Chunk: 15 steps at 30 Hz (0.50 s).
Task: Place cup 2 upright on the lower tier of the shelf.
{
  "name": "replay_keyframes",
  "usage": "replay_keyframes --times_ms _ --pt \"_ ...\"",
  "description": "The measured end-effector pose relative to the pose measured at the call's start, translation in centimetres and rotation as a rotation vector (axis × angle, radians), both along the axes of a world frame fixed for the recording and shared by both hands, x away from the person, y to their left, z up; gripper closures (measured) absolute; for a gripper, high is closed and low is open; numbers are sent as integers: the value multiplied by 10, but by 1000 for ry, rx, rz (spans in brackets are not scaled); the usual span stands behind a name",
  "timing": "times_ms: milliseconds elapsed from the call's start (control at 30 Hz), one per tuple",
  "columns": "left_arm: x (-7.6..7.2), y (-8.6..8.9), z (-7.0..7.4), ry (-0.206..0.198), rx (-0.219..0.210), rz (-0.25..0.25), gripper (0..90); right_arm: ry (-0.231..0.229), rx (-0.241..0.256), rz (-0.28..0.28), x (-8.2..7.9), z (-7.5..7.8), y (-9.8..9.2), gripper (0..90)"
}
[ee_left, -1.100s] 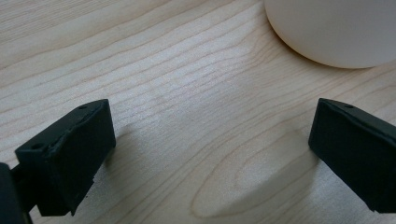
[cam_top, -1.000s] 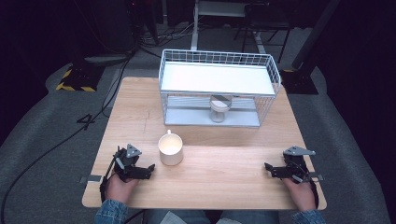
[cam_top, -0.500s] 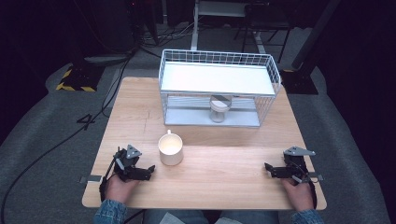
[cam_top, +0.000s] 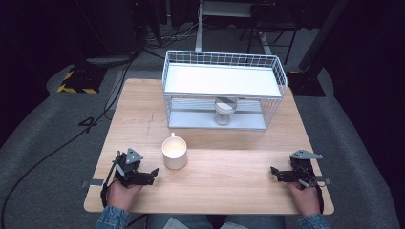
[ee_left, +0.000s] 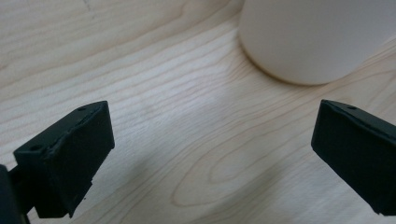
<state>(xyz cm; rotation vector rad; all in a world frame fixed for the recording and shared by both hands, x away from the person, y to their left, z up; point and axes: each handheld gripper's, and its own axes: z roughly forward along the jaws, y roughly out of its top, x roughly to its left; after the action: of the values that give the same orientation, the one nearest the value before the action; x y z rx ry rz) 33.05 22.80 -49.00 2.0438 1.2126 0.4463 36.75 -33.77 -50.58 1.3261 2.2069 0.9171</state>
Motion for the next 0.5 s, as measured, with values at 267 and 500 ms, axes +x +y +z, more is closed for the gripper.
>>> replay_keyframes --times_ms 267,500 --pt "-13 -14 23 -83 -43 -51 0 1 0 -3 0 0 0 15" --pt "-16 -27 29 -130 -105 -83 0 1 2 -8 0 0 1 15"
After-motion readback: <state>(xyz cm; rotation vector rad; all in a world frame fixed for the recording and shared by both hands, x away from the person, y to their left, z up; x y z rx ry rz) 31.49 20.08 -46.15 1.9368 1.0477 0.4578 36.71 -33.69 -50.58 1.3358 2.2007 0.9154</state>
